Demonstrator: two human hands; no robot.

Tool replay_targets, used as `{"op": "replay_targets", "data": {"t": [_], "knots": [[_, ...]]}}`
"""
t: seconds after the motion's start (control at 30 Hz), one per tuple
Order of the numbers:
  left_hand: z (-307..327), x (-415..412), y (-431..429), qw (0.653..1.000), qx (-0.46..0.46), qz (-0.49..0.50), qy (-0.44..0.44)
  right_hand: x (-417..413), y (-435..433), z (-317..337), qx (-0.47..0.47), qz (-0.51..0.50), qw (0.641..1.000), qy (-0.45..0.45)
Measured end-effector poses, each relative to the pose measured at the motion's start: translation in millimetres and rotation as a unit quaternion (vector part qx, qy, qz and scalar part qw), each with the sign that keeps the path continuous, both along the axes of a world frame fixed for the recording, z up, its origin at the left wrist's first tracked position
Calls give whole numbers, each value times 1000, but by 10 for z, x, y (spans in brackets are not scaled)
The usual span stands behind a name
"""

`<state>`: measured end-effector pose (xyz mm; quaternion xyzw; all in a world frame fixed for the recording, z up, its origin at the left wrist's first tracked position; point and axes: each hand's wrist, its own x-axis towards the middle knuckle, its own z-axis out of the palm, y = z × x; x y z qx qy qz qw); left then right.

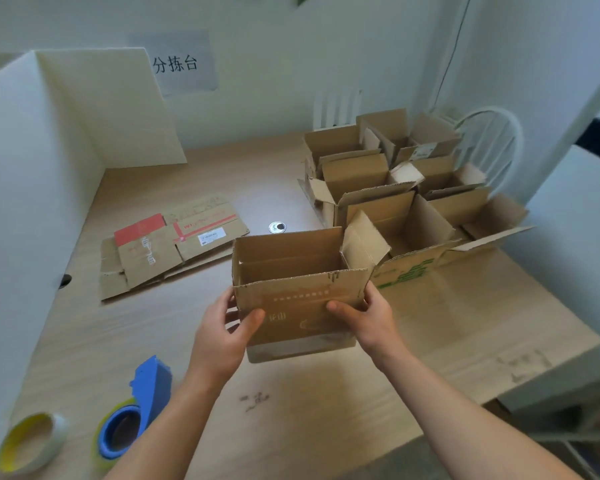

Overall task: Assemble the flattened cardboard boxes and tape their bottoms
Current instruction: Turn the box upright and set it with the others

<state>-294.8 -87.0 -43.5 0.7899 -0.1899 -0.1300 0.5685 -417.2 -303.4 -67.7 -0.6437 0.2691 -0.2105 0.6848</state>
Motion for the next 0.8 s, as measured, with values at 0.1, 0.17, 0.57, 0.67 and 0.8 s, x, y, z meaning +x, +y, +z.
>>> {"op": "replay_targets", "data": {"t": [0.1,0.17,0.57,0.67,0.8], "knots": [[101,-105,-53,999,-15,-29,-18,-240,37,100,-15,-38,999,-5],[115,-181,-103,999,-24,-43,-22,-391,47,183,-21,-53,998,-9],[120,-642,-457,988,-23,-137,-66,-1264,-38,487,-57,-113,992,-17],[128,-764,-538,986,-28,-148,-65,-1383,-79,512,-86,-131,987,-20],[131,-903,-695,986,-41,-152,-48,-1510,-193,476,-83,-143,986,-18]]}}
